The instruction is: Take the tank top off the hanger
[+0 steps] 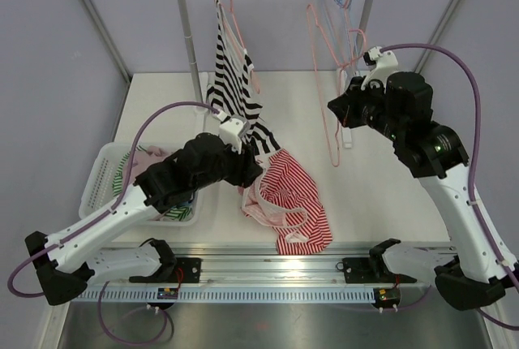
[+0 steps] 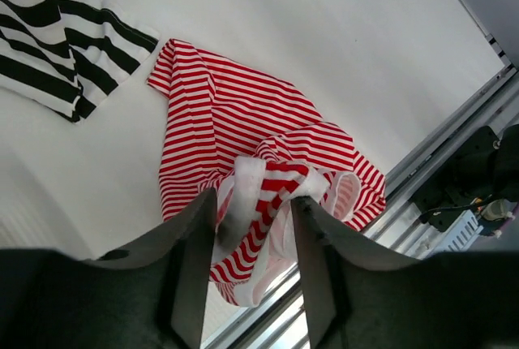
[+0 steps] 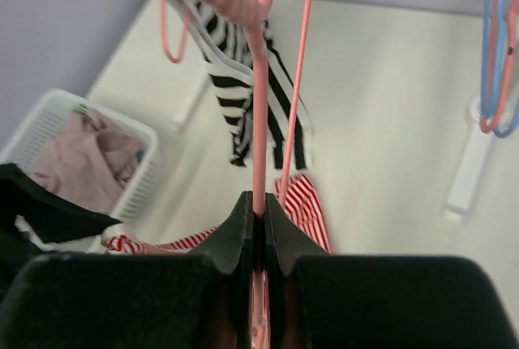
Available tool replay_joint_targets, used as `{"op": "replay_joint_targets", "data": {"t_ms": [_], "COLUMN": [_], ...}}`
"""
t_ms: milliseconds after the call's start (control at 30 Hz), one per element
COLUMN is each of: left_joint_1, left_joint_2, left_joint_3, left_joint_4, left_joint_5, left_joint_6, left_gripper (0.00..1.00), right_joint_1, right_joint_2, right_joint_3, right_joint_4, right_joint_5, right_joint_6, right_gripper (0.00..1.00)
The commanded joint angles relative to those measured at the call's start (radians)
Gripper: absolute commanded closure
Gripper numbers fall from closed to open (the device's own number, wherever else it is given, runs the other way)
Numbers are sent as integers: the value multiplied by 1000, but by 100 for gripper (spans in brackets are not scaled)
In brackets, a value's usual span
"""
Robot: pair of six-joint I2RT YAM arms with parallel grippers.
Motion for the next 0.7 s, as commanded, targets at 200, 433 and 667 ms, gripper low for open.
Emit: {"op": "replay_joint_targets", "data": {"t_ms": [200,433,667], "left_joint_1": [0,-1,-1], "left_joint_2": [-98,-216,-317], "left_joint_3": [72,98,52], "left_joint_4": [-160,-307,-370], "left_joint_5": [-49,-119,-145], "left_joint_6": [-21,-7,4], "left_gripper": [1,1,1], "right_joint_1": [-64,-127,-186], "right_joint_2": [413,793,937], "right_joint_3": [520,1060,1197], "right_joint_4": [-322,-457,-356], "right_joint_5": [101,34,-16], "right_joint_6": [-126,-155,-160], "right_gripper": [100,100,100]}}
